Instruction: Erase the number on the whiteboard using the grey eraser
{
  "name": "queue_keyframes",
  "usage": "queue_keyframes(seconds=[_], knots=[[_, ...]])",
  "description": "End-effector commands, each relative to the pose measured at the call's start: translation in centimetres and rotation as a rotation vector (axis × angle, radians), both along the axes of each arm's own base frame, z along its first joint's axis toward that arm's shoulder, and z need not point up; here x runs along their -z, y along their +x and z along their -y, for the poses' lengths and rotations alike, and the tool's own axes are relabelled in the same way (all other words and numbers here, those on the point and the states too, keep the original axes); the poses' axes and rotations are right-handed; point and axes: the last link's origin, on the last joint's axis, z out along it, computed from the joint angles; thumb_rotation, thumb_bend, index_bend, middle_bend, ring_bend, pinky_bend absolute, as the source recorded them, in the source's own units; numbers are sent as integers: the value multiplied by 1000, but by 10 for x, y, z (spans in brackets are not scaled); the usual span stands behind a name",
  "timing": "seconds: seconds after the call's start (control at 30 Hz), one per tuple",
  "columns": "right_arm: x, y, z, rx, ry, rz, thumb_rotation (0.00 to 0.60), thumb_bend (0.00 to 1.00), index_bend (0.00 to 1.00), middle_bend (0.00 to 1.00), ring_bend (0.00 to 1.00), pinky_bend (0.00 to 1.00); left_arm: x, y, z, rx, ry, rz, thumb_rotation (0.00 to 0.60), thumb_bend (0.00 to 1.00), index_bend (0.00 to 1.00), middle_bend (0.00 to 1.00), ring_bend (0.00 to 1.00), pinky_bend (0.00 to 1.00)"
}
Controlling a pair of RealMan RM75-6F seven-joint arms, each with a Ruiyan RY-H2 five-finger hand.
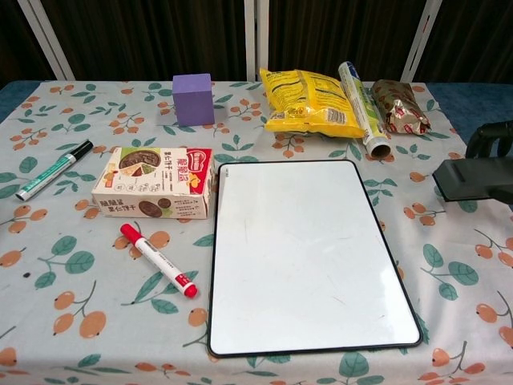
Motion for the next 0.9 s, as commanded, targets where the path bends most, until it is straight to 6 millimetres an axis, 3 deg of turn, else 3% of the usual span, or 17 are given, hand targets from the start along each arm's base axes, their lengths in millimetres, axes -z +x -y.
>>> queue_keyframes(seconds=[0.03,0.13,0.2,0.27,0.53,0.73,0.9], knots=[[7,-8,-1,53,43,23,600,339,595,483,407,483,0,1,-1,1,-1,-1,600,16,139,124,117,214],[8,-9,-3,57,77,28,600,316,415,323,224,339,1,2,-1,3,-2,-1,600,16,139,124,117,214],[8,-10,-5,58,106,33,600,281,185,136,68,156,1,3,-2,5,-2,-1,600,16,139,124,117,214],[5,-8,-7,46,102,46,600,220,18,12,0,20,2,3,-1,6,-2,0,600,17,139,124,117,214],[-27,-8,-34,-87,-59,226,600,107,0,0,0,0,-1,5,1,15,9,0,600,16,139,124,117,214],[-75,-20,-68,-39,-281,89,600,109,0,0,0,0,-3,6,1,16,11,-2,600,16,139,124,117,214],[-102,-22,-85,60,-382,35,600,119,0,0,0,0,-3,6,-2,17,11,-2,600,17,139,124,117,214]])
